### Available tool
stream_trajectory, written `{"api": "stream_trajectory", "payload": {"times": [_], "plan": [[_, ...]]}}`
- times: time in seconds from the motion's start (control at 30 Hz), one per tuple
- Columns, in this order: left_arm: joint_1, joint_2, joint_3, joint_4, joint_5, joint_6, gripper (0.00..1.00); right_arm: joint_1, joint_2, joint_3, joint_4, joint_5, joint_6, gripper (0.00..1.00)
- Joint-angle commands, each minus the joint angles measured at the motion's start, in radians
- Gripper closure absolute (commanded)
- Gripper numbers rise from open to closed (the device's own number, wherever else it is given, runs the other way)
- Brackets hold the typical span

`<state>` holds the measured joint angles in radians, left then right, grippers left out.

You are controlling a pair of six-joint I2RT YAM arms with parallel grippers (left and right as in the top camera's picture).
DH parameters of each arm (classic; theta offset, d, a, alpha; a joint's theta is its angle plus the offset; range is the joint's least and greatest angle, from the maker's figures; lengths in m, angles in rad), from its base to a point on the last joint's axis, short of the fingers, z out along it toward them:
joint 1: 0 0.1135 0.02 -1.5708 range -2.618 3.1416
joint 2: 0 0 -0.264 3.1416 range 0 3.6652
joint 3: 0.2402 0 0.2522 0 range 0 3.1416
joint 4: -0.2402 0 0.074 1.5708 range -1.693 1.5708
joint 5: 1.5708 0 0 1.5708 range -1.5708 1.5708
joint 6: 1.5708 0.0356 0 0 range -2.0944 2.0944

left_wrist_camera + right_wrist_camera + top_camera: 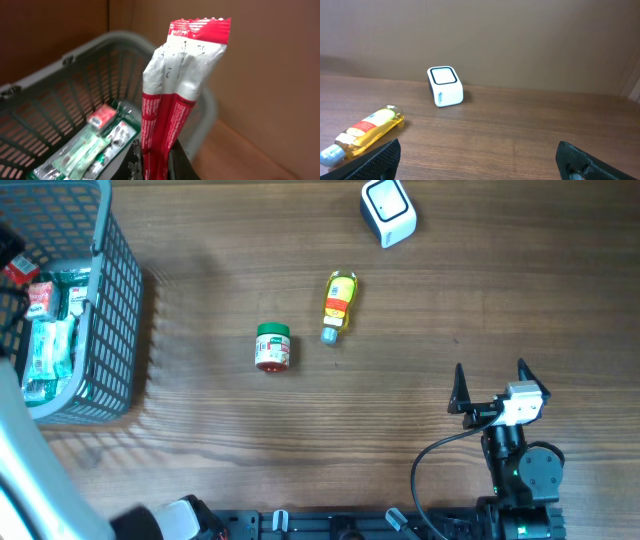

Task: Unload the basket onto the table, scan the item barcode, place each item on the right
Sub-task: 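Raise the red tube out and carry it beside the yellow bottle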

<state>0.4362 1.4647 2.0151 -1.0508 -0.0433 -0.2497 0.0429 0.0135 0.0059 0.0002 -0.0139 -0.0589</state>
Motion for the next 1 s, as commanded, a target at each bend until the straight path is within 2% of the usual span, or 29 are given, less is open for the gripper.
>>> {"api": "stream_trajectory", "payload": {"times": [0.0,0.2,0.33,0.43,0.77,0.97], "plan": [[-0.126,-0.061,0.002,-0.042,0.001,-0.019,0.96,-0.003,-0.003,-0.001,0.006,0.02,-0.018,0.0],[-0.438,0.013,0.002,-0.112,-0.05,-0.037,0.96,-0.003,-0.003,-0.001,0.006,0.02,-0.017,0.0],[-0.61,0.153,0.001,-0.124,-0.089,-0.051,0.96,-0.003,-0.003,-0.001,0.006,0.02,-0.018,0.0],[-0.734,0.319,0.0,-0.125,-0.089,-0.094,0.96,-0.003,-0.003,-0.001,0.006,0.02,-0.017,0.0],[-0.839,0.655,0.0,-0.112,0.031,-0.152,0.96,-0.003,-0.003,-0.001,0.006,0.02,-0.017,0.0],[-0.843,0.743,-0.002,-0.112,0.099,-0.156,0.96,-0.003,-0.003,-0.001,0.006,0.02,-0.018,0.0]]}}
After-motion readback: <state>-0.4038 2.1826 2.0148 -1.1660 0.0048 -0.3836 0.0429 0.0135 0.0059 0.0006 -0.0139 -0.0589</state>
